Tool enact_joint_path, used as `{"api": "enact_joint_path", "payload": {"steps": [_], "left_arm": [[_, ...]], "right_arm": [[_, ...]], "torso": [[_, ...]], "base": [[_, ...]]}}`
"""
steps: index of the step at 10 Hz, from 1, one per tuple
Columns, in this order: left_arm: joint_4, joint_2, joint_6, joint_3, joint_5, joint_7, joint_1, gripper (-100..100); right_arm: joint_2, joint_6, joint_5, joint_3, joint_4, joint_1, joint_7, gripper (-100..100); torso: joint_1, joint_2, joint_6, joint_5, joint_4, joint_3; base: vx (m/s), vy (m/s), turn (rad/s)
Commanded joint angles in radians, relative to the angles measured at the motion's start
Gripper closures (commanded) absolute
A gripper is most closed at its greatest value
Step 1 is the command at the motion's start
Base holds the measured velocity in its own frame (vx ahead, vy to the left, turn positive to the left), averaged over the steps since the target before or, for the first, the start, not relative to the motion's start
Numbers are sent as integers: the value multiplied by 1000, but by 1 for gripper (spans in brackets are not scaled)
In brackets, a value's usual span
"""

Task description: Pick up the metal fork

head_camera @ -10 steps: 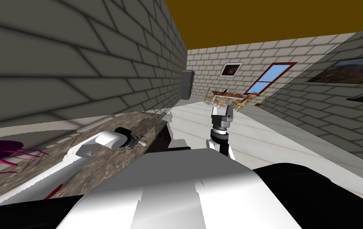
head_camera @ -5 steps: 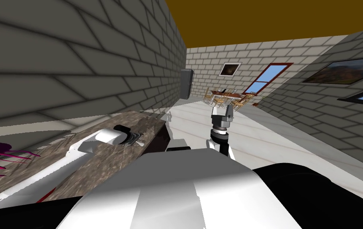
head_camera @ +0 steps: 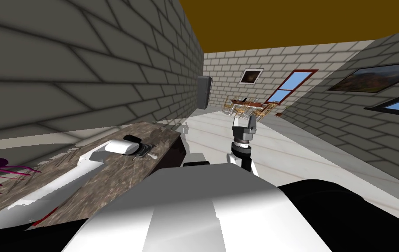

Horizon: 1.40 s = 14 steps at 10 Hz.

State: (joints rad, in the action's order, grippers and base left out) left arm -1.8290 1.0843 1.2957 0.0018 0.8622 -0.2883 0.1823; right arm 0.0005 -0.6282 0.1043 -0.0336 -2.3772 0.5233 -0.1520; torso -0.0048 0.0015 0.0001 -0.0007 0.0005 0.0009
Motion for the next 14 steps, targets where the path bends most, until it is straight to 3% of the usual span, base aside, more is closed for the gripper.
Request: {"api": "enact_joint_path", "payload": {"steps": [1, 3, 4, 6, 9, 10, 11, 12, 14], "left_arm": [[50, 2, 2, 3, 2, -23, -3, -100], [87, 2, 2, 3, 2, -23, -3, -100], [119, -3, -25, 2, 23, -72, -45, -100], [173, -3, -25, 2, 23, -122, -80, -100], [253, -3, -25, 2, 23, -131, -80, -100], [280, -7, -52, 1, 43, -182, -122, -100], [315, -7, -52, 1, 43, -207, -150, -100], [349, -7, -52, 1, 43, -239, -158, -100], [406, -7, -52, 1, 43, -239, -158, -100]], "right_arm": [[0, 0, 0, 0, 0, 0, 0, 0], [0, 0, 0, 0, 0, 0, 0, 0], [0, 0, 0, 0, 0, 0, 0, 0], [0, 0, 0, 0, 0, 0, 0, 0], [0, 0, 0, 0, 0, 0, 0, 0], [0, 0, 0, 0, 0, 0, 0, 0], [0, 0, 0, 0, 0, 0, 0, 0], [0, 0, 0, 0, 0, 0, 0, 0], [0, 0, 0, 0, 0, 0, 0, 0]], "torso": [[0, 0, 0, 0, 0, 0], [4, -2, 0, 1, -1, -1], [5, -2, 0, 1, -1, -1], [-2, 0, 0, 0, 0, 0], [4, -2, 0, 1, -1, -1], [5, -2, 0, 1, -1, -1], [0, -1, 1, 0, 0, -1], [-1, 0, 0, 0, 0, 0], [2, -1, 0, 1, 0, 0]], "base": [[0, -14, 2], [8, 8, -1], [-43, -58, -81], [-39, -72, -21], [1, 1, 3], [-27, -62, -90], [-46, -87, -44], [-34, -50, 11], [-7, -8, 4]]}}
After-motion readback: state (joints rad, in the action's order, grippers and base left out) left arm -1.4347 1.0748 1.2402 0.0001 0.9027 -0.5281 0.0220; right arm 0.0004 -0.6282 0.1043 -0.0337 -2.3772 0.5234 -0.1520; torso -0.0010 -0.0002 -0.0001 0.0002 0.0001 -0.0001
